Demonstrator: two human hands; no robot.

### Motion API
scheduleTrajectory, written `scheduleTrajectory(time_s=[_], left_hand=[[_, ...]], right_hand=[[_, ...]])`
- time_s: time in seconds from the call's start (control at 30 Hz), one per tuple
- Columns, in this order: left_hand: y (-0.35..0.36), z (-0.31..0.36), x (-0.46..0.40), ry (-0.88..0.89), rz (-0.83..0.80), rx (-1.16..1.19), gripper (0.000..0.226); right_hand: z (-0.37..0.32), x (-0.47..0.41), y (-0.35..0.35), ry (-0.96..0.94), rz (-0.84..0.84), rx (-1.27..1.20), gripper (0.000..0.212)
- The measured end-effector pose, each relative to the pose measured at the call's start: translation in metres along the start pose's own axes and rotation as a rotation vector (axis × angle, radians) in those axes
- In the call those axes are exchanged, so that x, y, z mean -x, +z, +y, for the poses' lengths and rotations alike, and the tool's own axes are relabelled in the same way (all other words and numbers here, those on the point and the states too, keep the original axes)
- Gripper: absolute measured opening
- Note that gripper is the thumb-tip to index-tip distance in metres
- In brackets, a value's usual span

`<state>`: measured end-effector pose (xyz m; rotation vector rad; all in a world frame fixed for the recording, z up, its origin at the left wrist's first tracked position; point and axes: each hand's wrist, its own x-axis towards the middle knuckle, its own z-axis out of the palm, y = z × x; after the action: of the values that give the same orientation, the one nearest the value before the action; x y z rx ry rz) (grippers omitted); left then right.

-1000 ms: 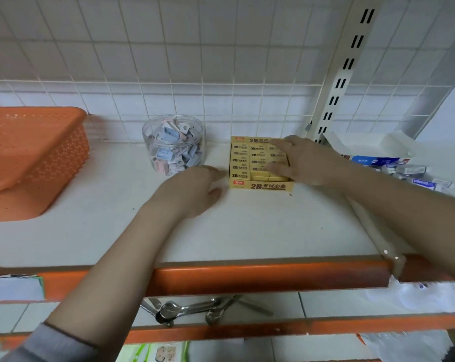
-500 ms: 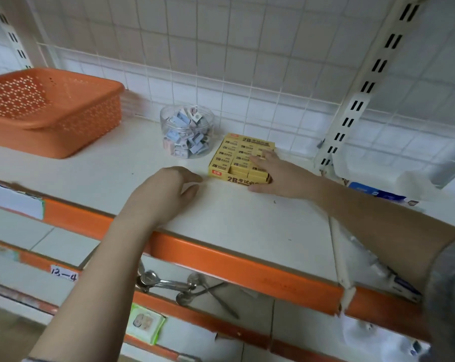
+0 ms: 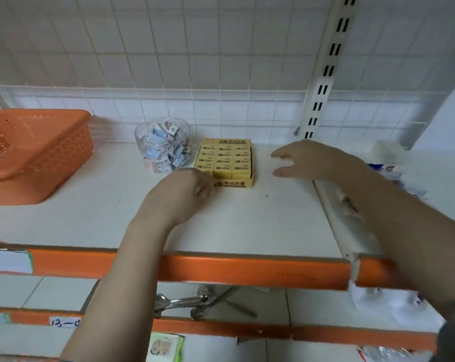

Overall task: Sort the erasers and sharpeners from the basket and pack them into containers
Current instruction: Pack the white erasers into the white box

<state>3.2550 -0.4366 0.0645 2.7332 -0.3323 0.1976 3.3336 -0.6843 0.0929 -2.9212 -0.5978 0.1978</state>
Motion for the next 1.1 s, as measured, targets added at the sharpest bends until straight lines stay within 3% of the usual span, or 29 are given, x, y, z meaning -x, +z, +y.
scheduleTrajectory(time_s=[0.17, 0.4, 0.8, 1.1], left_hand=[[0.005, 0.047, -0.022, 0.142, -0.052, 0.034, 0.021], [0.039, 0.118, -0.038, 0.240, -0.114, 0.115, 0.028], [0.092, 0.187, -0.026, -0.038, 0.059, 0.234, 0.025], [0.085, 0.186, -0.034, -0.109, 0.083, 0.218, 0.024]], right_hand=[[0.038, 0.073, -0.016, 0.186, 0.219, -0.235, 0.042], [0.096, 0.146, -0.009, 0.257, 0.385, -0.249, 0.035], [0.158, 0.129, -0.010, -0.066, 0.335, -0.240, 0.030], [0.171, 0.108, -0.012, -0.066, 0.218, -0.314, 0.031]])
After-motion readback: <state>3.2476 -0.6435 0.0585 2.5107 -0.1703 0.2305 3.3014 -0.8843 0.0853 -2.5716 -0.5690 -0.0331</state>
